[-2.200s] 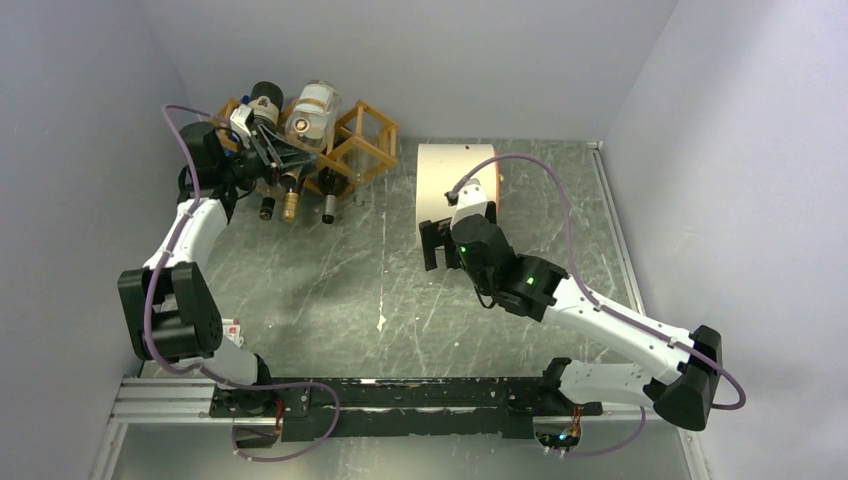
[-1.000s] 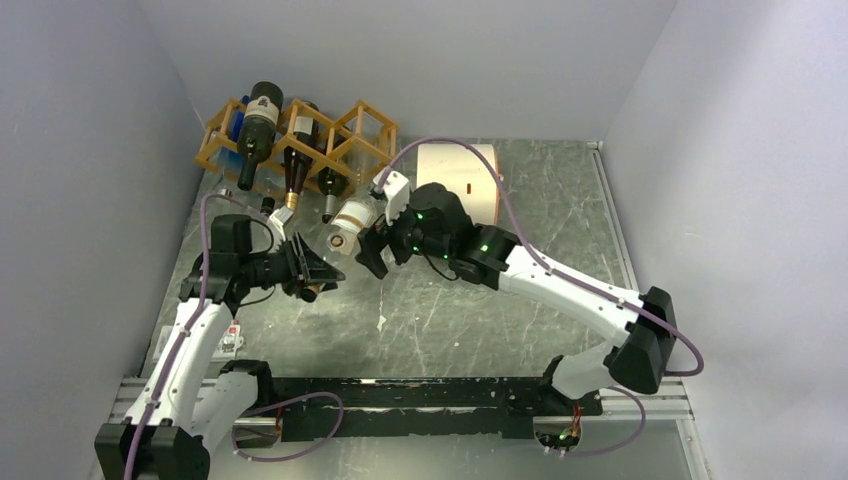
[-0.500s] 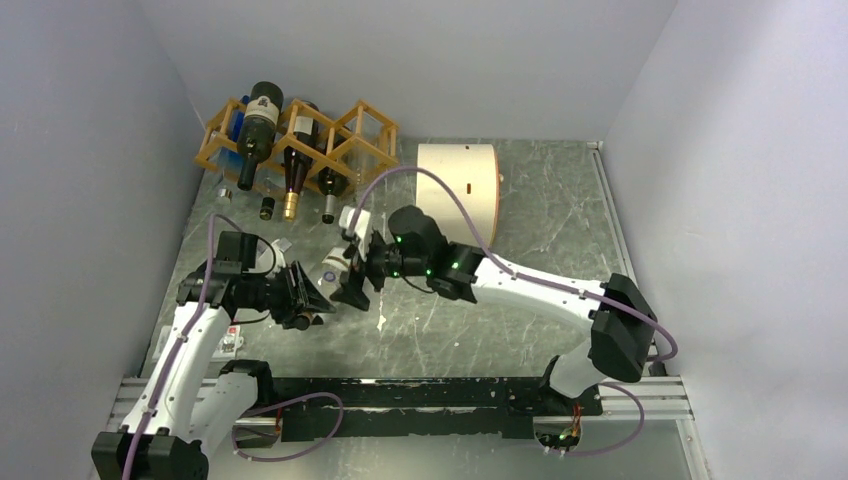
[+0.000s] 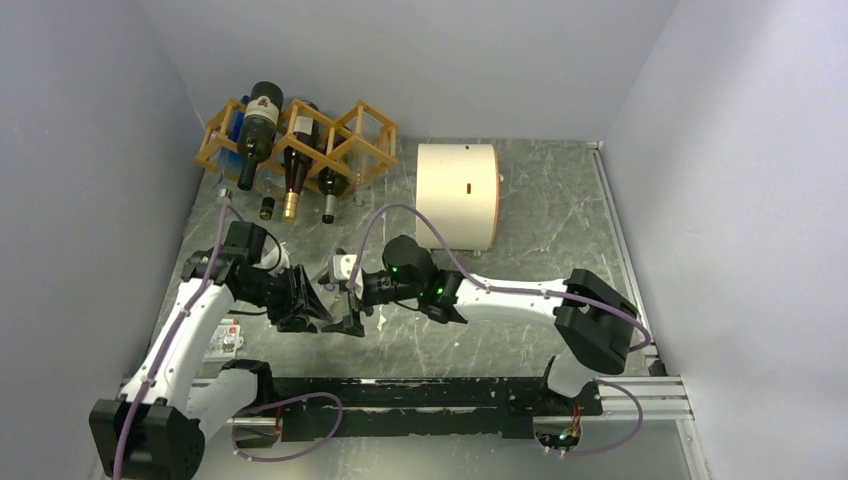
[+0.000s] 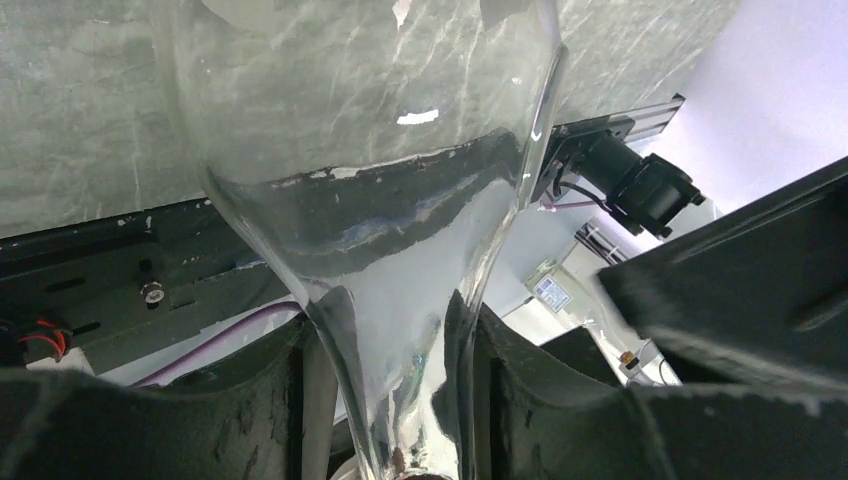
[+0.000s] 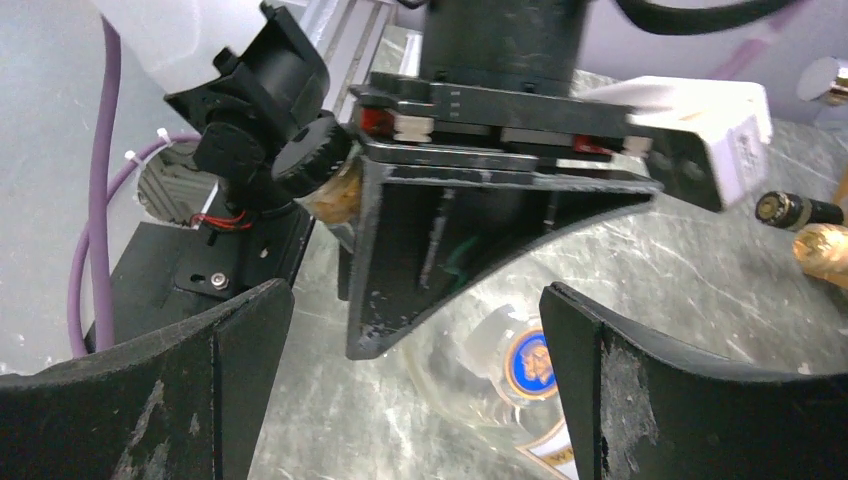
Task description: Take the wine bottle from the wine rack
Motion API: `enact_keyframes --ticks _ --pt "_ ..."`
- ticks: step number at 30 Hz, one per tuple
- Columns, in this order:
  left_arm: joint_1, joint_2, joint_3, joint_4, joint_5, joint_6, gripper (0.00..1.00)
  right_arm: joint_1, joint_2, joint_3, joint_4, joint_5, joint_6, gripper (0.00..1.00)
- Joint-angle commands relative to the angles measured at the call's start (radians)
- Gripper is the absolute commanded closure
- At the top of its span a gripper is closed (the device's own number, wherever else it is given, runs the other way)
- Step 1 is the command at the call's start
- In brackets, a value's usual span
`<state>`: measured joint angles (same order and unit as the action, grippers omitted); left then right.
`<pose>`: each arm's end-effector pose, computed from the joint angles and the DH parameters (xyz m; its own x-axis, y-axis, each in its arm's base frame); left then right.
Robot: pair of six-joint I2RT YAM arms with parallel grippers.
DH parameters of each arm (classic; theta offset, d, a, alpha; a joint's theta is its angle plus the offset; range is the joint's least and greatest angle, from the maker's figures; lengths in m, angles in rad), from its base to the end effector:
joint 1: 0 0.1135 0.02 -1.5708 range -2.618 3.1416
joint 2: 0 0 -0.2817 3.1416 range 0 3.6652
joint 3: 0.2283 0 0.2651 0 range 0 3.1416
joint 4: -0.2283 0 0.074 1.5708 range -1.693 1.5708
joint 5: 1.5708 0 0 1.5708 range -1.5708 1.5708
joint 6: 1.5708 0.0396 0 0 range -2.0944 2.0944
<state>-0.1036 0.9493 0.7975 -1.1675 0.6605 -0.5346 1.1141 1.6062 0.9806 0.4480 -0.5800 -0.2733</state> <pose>0.1432 -0.0393 0.2608 -0.9479 -0.3059 0.0886 -0.2899 0.7133 -0.6381 0.1480 0.3505 0.2735 0.1918 -0.1216 -0.9739 -0.9729 -0.1538 -0.1724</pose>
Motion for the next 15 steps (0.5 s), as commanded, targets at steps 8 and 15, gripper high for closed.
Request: enact_keyframes --ticks 8,15 --pt "-0.074 0.129 0.159 0.057 0.054 0.073 0.93 0.010 0.062 -0.122 0.261 0.043 -0.064 0.00" --pt "-0.097 0.190 0.212 0.009 0.054 0.117 0.92 0.011 0.107 -0.140 0.263 0.203 -0.170 0.00"
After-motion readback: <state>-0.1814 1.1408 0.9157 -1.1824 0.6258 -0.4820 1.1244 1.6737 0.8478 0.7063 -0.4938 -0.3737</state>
